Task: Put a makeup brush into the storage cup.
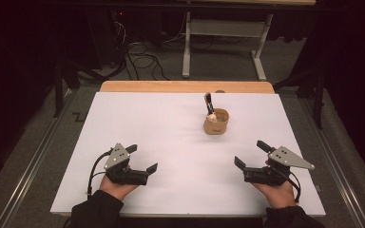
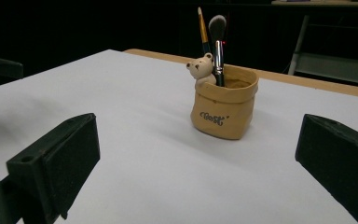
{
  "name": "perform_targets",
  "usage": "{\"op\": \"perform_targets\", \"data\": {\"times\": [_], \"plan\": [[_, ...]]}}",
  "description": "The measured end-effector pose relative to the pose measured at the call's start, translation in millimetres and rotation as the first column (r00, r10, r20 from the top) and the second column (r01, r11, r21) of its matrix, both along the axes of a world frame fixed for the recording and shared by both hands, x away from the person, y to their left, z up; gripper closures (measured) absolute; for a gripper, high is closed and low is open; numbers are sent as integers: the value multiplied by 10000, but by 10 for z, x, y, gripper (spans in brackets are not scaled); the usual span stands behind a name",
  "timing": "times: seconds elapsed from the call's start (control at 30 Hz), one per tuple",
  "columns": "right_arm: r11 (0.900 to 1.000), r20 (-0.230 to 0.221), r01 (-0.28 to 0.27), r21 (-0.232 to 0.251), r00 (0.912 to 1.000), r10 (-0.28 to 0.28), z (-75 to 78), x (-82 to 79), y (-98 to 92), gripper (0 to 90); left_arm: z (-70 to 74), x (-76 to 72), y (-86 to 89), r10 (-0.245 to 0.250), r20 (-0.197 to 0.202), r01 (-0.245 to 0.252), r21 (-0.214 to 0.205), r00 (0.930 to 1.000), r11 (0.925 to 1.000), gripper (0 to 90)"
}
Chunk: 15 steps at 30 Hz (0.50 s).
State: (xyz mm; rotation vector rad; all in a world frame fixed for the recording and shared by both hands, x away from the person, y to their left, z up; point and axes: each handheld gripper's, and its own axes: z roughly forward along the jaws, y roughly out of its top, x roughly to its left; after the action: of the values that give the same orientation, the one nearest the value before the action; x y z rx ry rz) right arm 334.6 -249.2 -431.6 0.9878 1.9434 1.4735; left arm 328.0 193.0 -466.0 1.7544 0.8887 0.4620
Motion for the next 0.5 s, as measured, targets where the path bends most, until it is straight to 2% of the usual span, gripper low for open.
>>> {"op": "perform_targets", "data": {"times": [0.23, 0.5], "plan": [[9997, 30, 215, 97, 9998, -215, -45, -14, -86, 3, -4, -3, -21, -3, -3, 3, -2, 10000, 10000, 3], [9999, -16, 143, 27, 9999, -143, -65, -3, -66, 4, -9, -3, -23, -27, -11, 27, 11, 10000, 10000, 3]]}}
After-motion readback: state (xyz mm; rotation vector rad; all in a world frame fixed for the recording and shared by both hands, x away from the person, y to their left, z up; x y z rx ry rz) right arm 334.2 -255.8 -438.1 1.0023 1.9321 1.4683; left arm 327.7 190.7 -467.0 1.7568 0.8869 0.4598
